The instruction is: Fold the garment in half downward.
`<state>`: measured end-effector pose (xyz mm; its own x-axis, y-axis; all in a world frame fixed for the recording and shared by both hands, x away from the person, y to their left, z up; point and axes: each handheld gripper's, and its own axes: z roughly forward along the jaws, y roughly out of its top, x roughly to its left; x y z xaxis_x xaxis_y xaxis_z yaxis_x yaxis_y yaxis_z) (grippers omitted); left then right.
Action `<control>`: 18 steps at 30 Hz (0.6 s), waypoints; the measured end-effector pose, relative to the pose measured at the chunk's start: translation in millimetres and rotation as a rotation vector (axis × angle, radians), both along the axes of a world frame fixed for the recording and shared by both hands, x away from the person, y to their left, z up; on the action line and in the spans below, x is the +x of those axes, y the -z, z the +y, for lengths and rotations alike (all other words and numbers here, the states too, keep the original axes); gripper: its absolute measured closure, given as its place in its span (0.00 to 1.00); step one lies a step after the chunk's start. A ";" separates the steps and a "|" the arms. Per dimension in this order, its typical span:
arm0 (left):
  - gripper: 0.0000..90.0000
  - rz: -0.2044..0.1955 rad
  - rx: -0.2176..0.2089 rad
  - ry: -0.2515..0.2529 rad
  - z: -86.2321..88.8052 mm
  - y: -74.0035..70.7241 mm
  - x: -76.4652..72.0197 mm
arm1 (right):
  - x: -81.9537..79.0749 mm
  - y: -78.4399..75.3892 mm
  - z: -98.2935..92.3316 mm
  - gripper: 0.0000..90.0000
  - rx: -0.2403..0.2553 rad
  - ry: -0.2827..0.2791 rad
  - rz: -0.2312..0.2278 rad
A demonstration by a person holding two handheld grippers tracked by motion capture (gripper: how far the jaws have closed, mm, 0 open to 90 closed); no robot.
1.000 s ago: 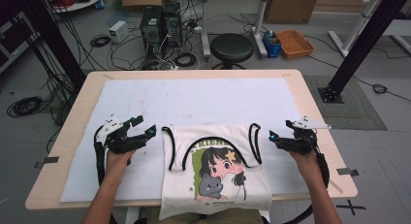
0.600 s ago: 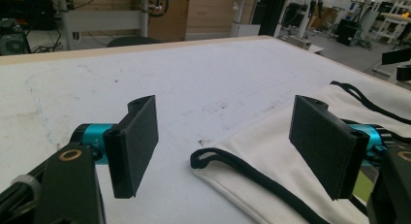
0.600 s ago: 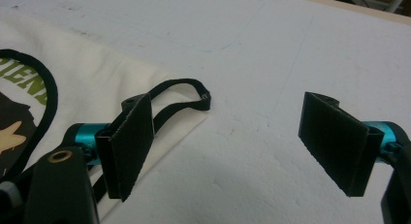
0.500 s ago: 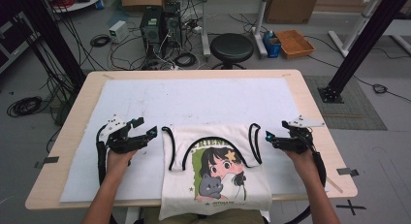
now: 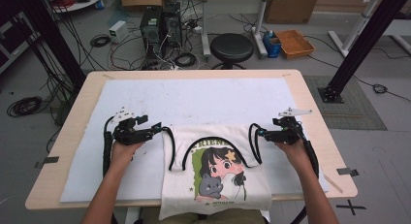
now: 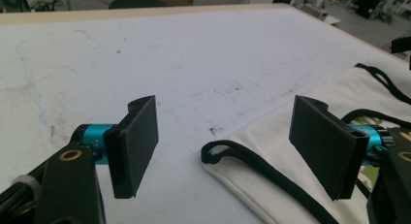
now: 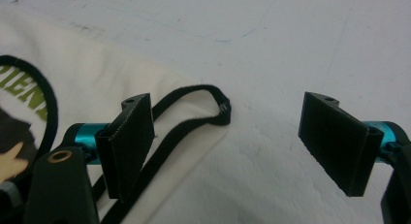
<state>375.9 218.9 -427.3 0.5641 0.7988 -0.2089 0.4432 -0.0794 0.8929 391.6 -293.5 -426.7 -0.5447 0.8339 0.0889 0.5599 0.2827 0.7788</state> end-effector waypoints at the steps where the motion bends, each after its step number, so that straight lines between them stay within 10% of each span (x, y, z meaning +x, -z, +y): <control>1: 0.30 0.021 0.018 0.009 -3.5 1.1 5.0 | 5.5 0.5 4.3 0.23 0.002 0.001 0.020; 12: 0.41 0.147 0.170 0.040 -24.2 23.9 28.0 | 44.1 12.0 40.4 0.47 -0.152 -0.124 0.134; 18: 0.80 0.153 0.220 0.120 -29.7 23.3 22.9 | 39.1 11.1 35.5 0.76 -0.139 -0.156 0.136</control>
<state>398.8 189.2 -450.5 0.6324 0.7640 -0.1279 0.5473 -0.3238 0.7717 430.7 -258.0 -437.7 -0.6588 0.7499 0.0601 0.5979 0.4734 0.6469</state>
